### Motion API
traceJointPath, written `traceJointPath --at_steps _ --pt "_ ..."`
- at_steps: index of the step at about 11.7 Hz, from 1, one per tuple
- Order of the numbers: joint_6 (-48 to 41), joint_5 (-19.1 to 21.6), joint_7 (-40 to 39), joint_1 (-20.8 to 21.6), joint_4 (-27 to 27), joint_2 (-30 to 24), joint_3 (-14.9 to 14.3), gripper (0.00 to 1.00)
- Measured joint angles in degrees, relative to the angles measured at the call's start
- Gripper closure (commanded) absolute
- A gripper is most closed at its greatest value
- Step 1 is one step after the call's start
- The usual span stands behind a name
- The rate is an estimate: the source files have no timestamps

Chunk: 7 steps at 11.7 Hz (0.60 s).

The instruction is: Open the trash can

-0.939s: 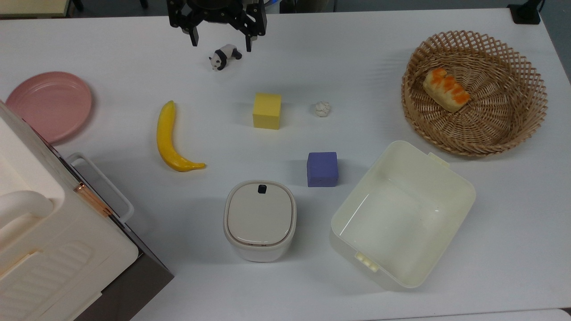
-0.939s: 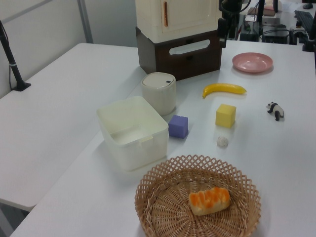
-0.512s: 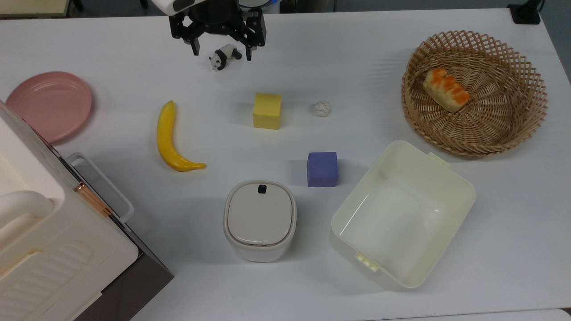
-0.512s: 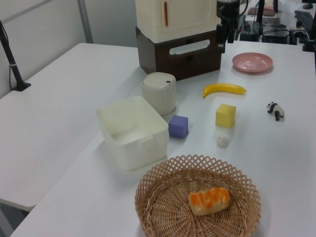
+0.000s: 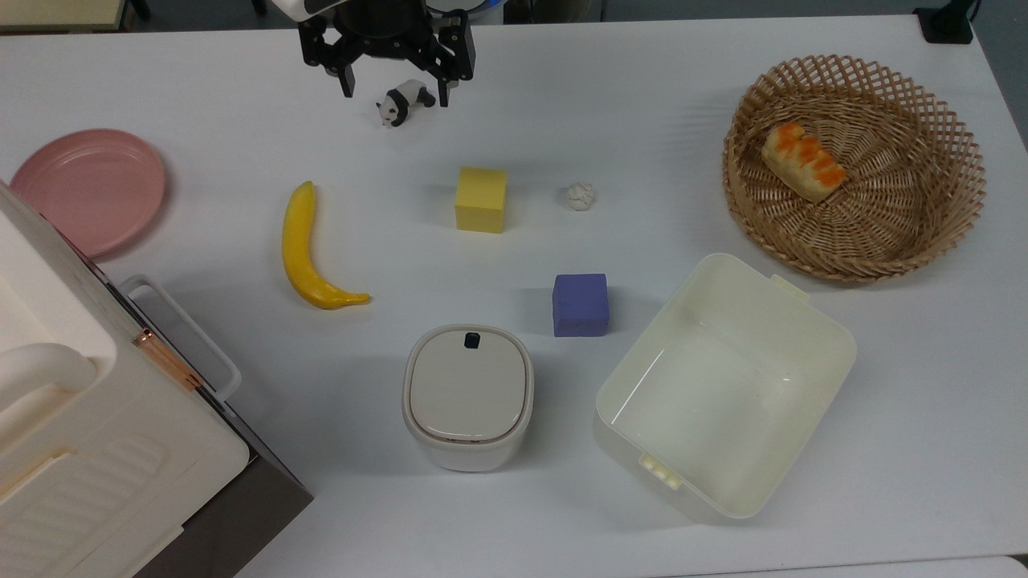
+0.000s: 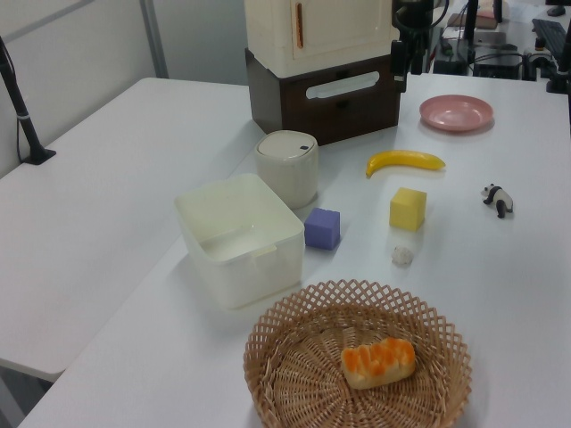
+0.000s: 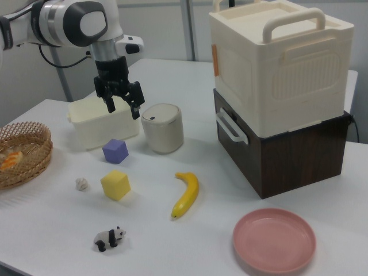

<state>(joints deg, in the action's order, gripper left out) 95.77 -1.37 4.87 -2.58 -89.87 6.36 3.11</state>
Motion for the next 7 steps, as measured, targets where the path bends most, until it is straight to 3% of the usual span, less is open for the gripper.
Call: traceJointPath --at_steps 7 --pt "0.83 0.0 -0.07 0.68 0.0 0.1 -0.3 0.0"
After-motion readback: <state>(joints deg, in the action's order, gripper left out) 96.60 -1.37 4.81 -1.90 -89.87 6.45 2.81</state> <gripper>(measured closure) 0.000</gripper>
